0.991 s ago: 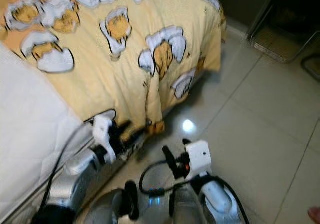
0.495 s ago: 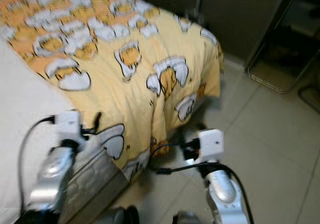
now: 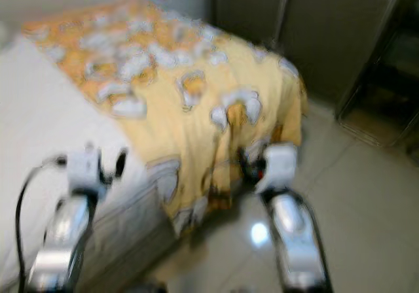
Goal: Clean up the room
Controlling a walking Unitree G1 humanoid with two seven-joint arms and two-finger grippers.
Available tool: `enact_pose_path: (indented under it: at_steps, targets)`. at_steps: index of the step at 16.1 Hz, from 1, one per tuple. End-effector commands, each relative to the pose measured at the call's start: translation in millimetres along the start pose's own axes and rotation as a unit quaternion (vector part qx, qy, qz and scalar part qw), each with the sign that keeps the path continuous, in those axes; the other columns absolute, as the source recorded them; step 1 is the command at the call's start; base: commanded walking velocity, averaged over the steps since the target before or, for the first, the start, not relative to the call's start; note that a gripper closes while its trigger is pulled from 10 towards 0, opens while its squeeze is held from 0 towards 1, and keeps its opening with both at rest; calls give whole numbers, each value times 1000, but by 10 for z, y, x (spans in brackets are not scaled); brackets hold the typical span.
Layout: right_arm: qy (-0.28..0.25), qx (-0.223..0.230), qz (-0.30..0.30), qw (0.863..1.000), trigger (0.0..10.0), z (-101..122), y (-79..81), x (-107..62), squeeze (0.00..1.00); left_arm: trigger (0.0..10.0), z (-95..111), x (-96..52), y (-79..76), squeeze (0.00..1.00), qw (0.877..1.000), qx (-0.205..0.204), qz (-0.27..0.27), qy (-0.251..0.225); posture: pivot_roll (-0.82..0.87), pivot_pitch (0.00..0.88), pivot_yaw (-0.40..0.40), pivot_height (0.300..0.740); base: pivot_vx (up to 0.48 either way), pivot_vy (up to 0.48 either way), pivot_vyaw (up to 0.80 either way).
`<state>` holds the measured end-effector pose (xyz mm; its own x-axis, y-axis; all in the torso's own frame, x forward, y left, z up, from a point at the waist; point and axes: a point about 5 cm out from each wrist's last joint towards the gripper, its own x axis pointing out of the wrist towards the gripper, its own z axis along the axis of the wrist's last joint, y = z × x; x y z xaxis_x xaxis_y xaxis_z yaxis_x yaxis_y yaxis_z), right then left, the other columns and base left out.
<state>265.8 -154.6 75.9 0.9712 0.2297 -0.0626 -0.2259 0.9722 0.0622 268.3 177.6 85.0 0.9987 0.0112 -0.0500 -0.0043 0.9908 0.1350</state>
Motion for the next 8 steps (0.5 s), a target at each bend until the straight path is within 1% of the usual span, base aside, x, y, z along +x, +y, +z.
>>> enact_pose_path:
  at_steps: [1, 3, 5, 6, 8]
  targets:
    - [-11, -2, 4, 1000, 10000, 76, -37, 80, 0, 10000, 32, 23, -1, 0, 1000, -6, 2, -2, -62, 0, 32, 740, 0, -472, 431]
    - [-12, -2, 9, 1000, 10000, 74, -38, 117, 0, 10000, 35, 65, -25, 0, 1000, -17, 2, -2, -58, 0, 26, 740, 0, -471, 413]
    - [-15, -3, 16, 1000, 10000, 77, -23, 151, 0, 10000, 71, 122, -49, 0, 1000, -13, 4, -5, -61, 0, 23, 740, 0, -465, 0]
    - [-18, -4, 17, 1000, 10000, 88, -26, 170, 0, 10000, 62, 128, -56, 0, 1000, -10, 4, -2, -61, 0, 22, 740, 0, -465, 0]
    - [-23, -6, 12, 1000, 10000, 130, -69, 211, 0, 10000, 30, 147, -55, 0, 1000, -17, 10, 8, -59, 0, 25, 740, 0, -465, 0]
